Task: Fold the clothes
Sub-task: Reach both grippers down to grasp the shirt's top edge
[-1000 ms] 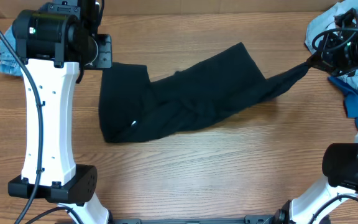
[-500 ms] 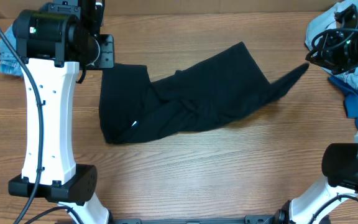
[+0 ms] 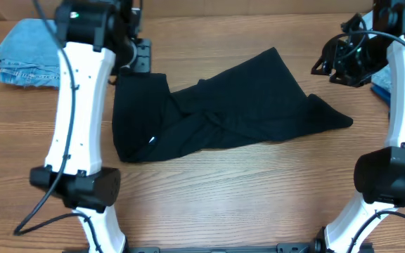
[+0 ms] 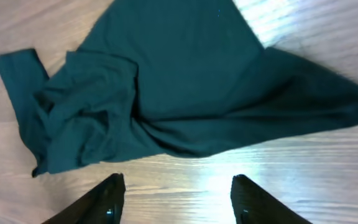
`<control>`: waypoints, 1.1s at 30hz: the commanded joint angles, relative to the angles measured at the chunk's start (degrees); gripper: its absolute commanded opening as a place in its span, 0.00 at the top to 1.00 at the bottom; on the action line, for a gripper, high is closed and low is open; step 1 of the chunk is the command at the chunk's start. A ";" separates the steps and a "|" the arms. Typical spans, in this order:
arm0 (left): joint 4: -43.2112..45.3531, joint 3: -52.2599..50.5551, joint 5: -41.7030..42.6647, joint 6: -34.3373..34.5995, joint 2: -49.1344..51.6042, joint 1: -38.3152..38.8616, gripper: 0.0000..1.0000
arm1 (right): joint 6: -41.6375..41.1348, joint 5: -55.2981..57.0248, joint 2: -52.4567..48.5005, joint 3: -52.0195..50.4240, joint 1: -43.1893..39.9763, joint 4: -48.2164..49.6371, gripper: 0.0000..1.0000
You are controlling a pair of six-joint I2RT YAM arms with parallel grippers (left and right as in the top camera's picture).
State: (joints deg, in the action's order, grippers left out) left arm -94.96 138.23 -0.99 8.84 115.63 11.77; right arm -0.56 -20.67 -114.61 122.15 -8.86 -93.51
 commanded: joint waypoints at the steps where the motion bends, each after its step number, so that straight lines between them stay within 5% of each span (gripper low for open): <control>1: 1.60 -0.24 1.88 -1.55 6.32 2.51 0.55 | 0.00 -2.38 -0.55 -6.27 0.94 2.75 0.41; 7: 6.84 -0.26 3.17 0.66 13.81 2.45 0.61 | -0.07 -4.59 -0.55 -15.41 3.19 15.65 0.51; 11: 8.41 -0.24 4.02 2.56 16.28 2.38 0.60 | -3.26 -5.07 -0.61 -19.67 4.26 27.78 0.78; 15: 8.72 -0.22 4.52 4.11 16.41 2.40 0.57 | -5.77 -4.76 -2.29 -20.48 5.25 37.29 0.90; 23: 4.79 -0.22 8.26 4.09 16.35 2.47 0.59 | -7.04 -4.98 -11.04 -20.48 8.76 47.63 0.91; 33: 5.22 -0.22 8.07 5.18 16.35 2.45 0.57 | -6.93 -6.16 -20.28 -20.48 13.55 49.11 0.95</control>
State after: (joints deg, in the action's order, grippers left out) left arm -89.76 137.88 6.09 12.36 132.66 14.50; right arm -7.51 -26.17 -133.91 101.73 3.95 -45.04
